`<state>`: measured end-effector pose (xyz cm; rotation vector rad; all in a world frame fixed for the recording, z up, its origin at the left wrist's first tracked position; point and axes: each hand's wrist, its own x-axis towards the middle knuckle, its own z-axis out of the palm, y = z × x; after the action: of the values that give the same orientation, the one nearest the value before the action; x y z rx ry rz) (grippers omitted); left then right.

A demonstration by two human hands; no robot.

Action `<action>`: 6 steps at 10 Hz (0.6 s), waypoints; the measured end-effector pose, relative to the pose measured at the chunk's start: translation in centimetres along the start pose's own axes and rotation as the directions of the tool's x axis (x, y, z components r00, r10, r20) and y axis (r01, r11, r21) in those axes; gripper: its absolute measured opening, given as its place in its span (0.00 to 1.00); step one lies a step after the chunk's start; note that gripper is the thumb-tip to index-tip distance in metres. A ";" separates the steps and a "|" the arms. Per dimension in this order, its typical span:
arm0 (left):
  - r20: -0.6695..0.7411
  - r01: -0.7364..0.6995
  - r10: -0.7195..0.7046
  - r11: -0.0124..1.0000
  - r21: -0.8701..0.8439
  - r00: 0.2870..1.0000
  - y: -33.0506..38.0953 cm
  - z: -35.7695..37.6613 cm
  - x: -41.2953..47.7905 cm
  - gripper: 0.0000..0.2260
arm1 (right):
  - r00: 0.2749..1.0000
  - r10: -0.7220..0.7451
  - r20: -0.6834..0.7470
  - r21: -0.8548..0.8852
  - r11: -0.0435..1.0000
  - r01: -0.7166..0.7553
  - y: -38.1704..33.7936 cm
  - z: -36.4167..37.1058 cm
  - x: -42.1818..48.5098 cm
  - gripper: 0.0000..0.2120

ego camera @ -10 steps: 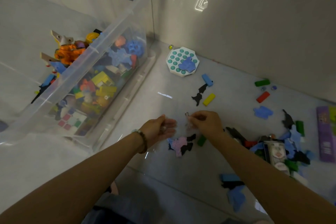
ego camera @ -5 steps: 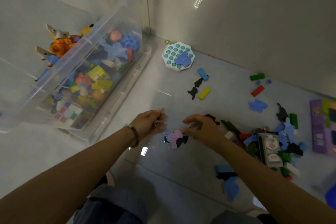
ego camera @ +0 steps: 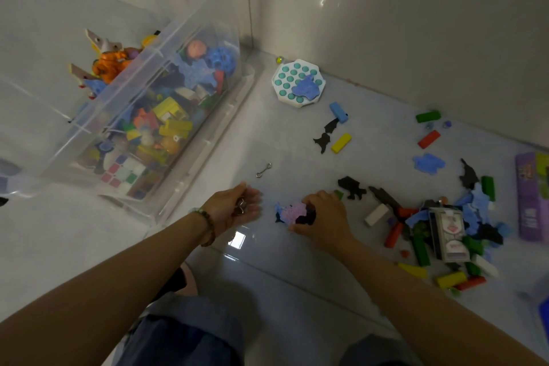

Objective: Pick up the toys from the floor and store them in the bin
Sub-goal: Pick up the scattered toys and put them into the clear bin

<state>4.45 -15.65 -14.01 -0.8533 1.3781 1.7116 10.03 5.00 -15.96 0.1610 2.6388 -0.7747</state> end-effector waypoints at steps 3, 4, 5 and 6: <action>0.060 0.043 -0.043 0.999 -0.005 0.997 -0.5 0.9 0.3 0.23 | 0.989 0.129 0.077 0.570 0.808 -0.150 -2.1 -2.8 0.3 0.13; 0.750 -0.124 0.280 0.958 -0.259 0.599 -0.8 0.9 -1.2 0.49 | 0.990 0.013 0.141 0.621 0.778 -0.099 -4.7 -3.2 0.7 0.13; 0.037 -0.102 0.103 0.994 -0.028 0.994 0.9 0.6 0.5 0.30 | 0.999 0.014 0.052 0.603 0.796 -0.043 -5.6 -3.0 2.0 0.12; 0.014 -0.151 0.151 0.969 0.194 0.988 0.7 -0.9 0.5 0.15 | 0.994 0.105 -0.017 0.627 0.775 -0.071 -4.8 -2.8 3.4 0.11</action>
<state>3.67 -16.54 -14.26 -0.6543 1.6170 1.6541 4.92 2.46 -12.78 0.4851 2.2858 -1.6117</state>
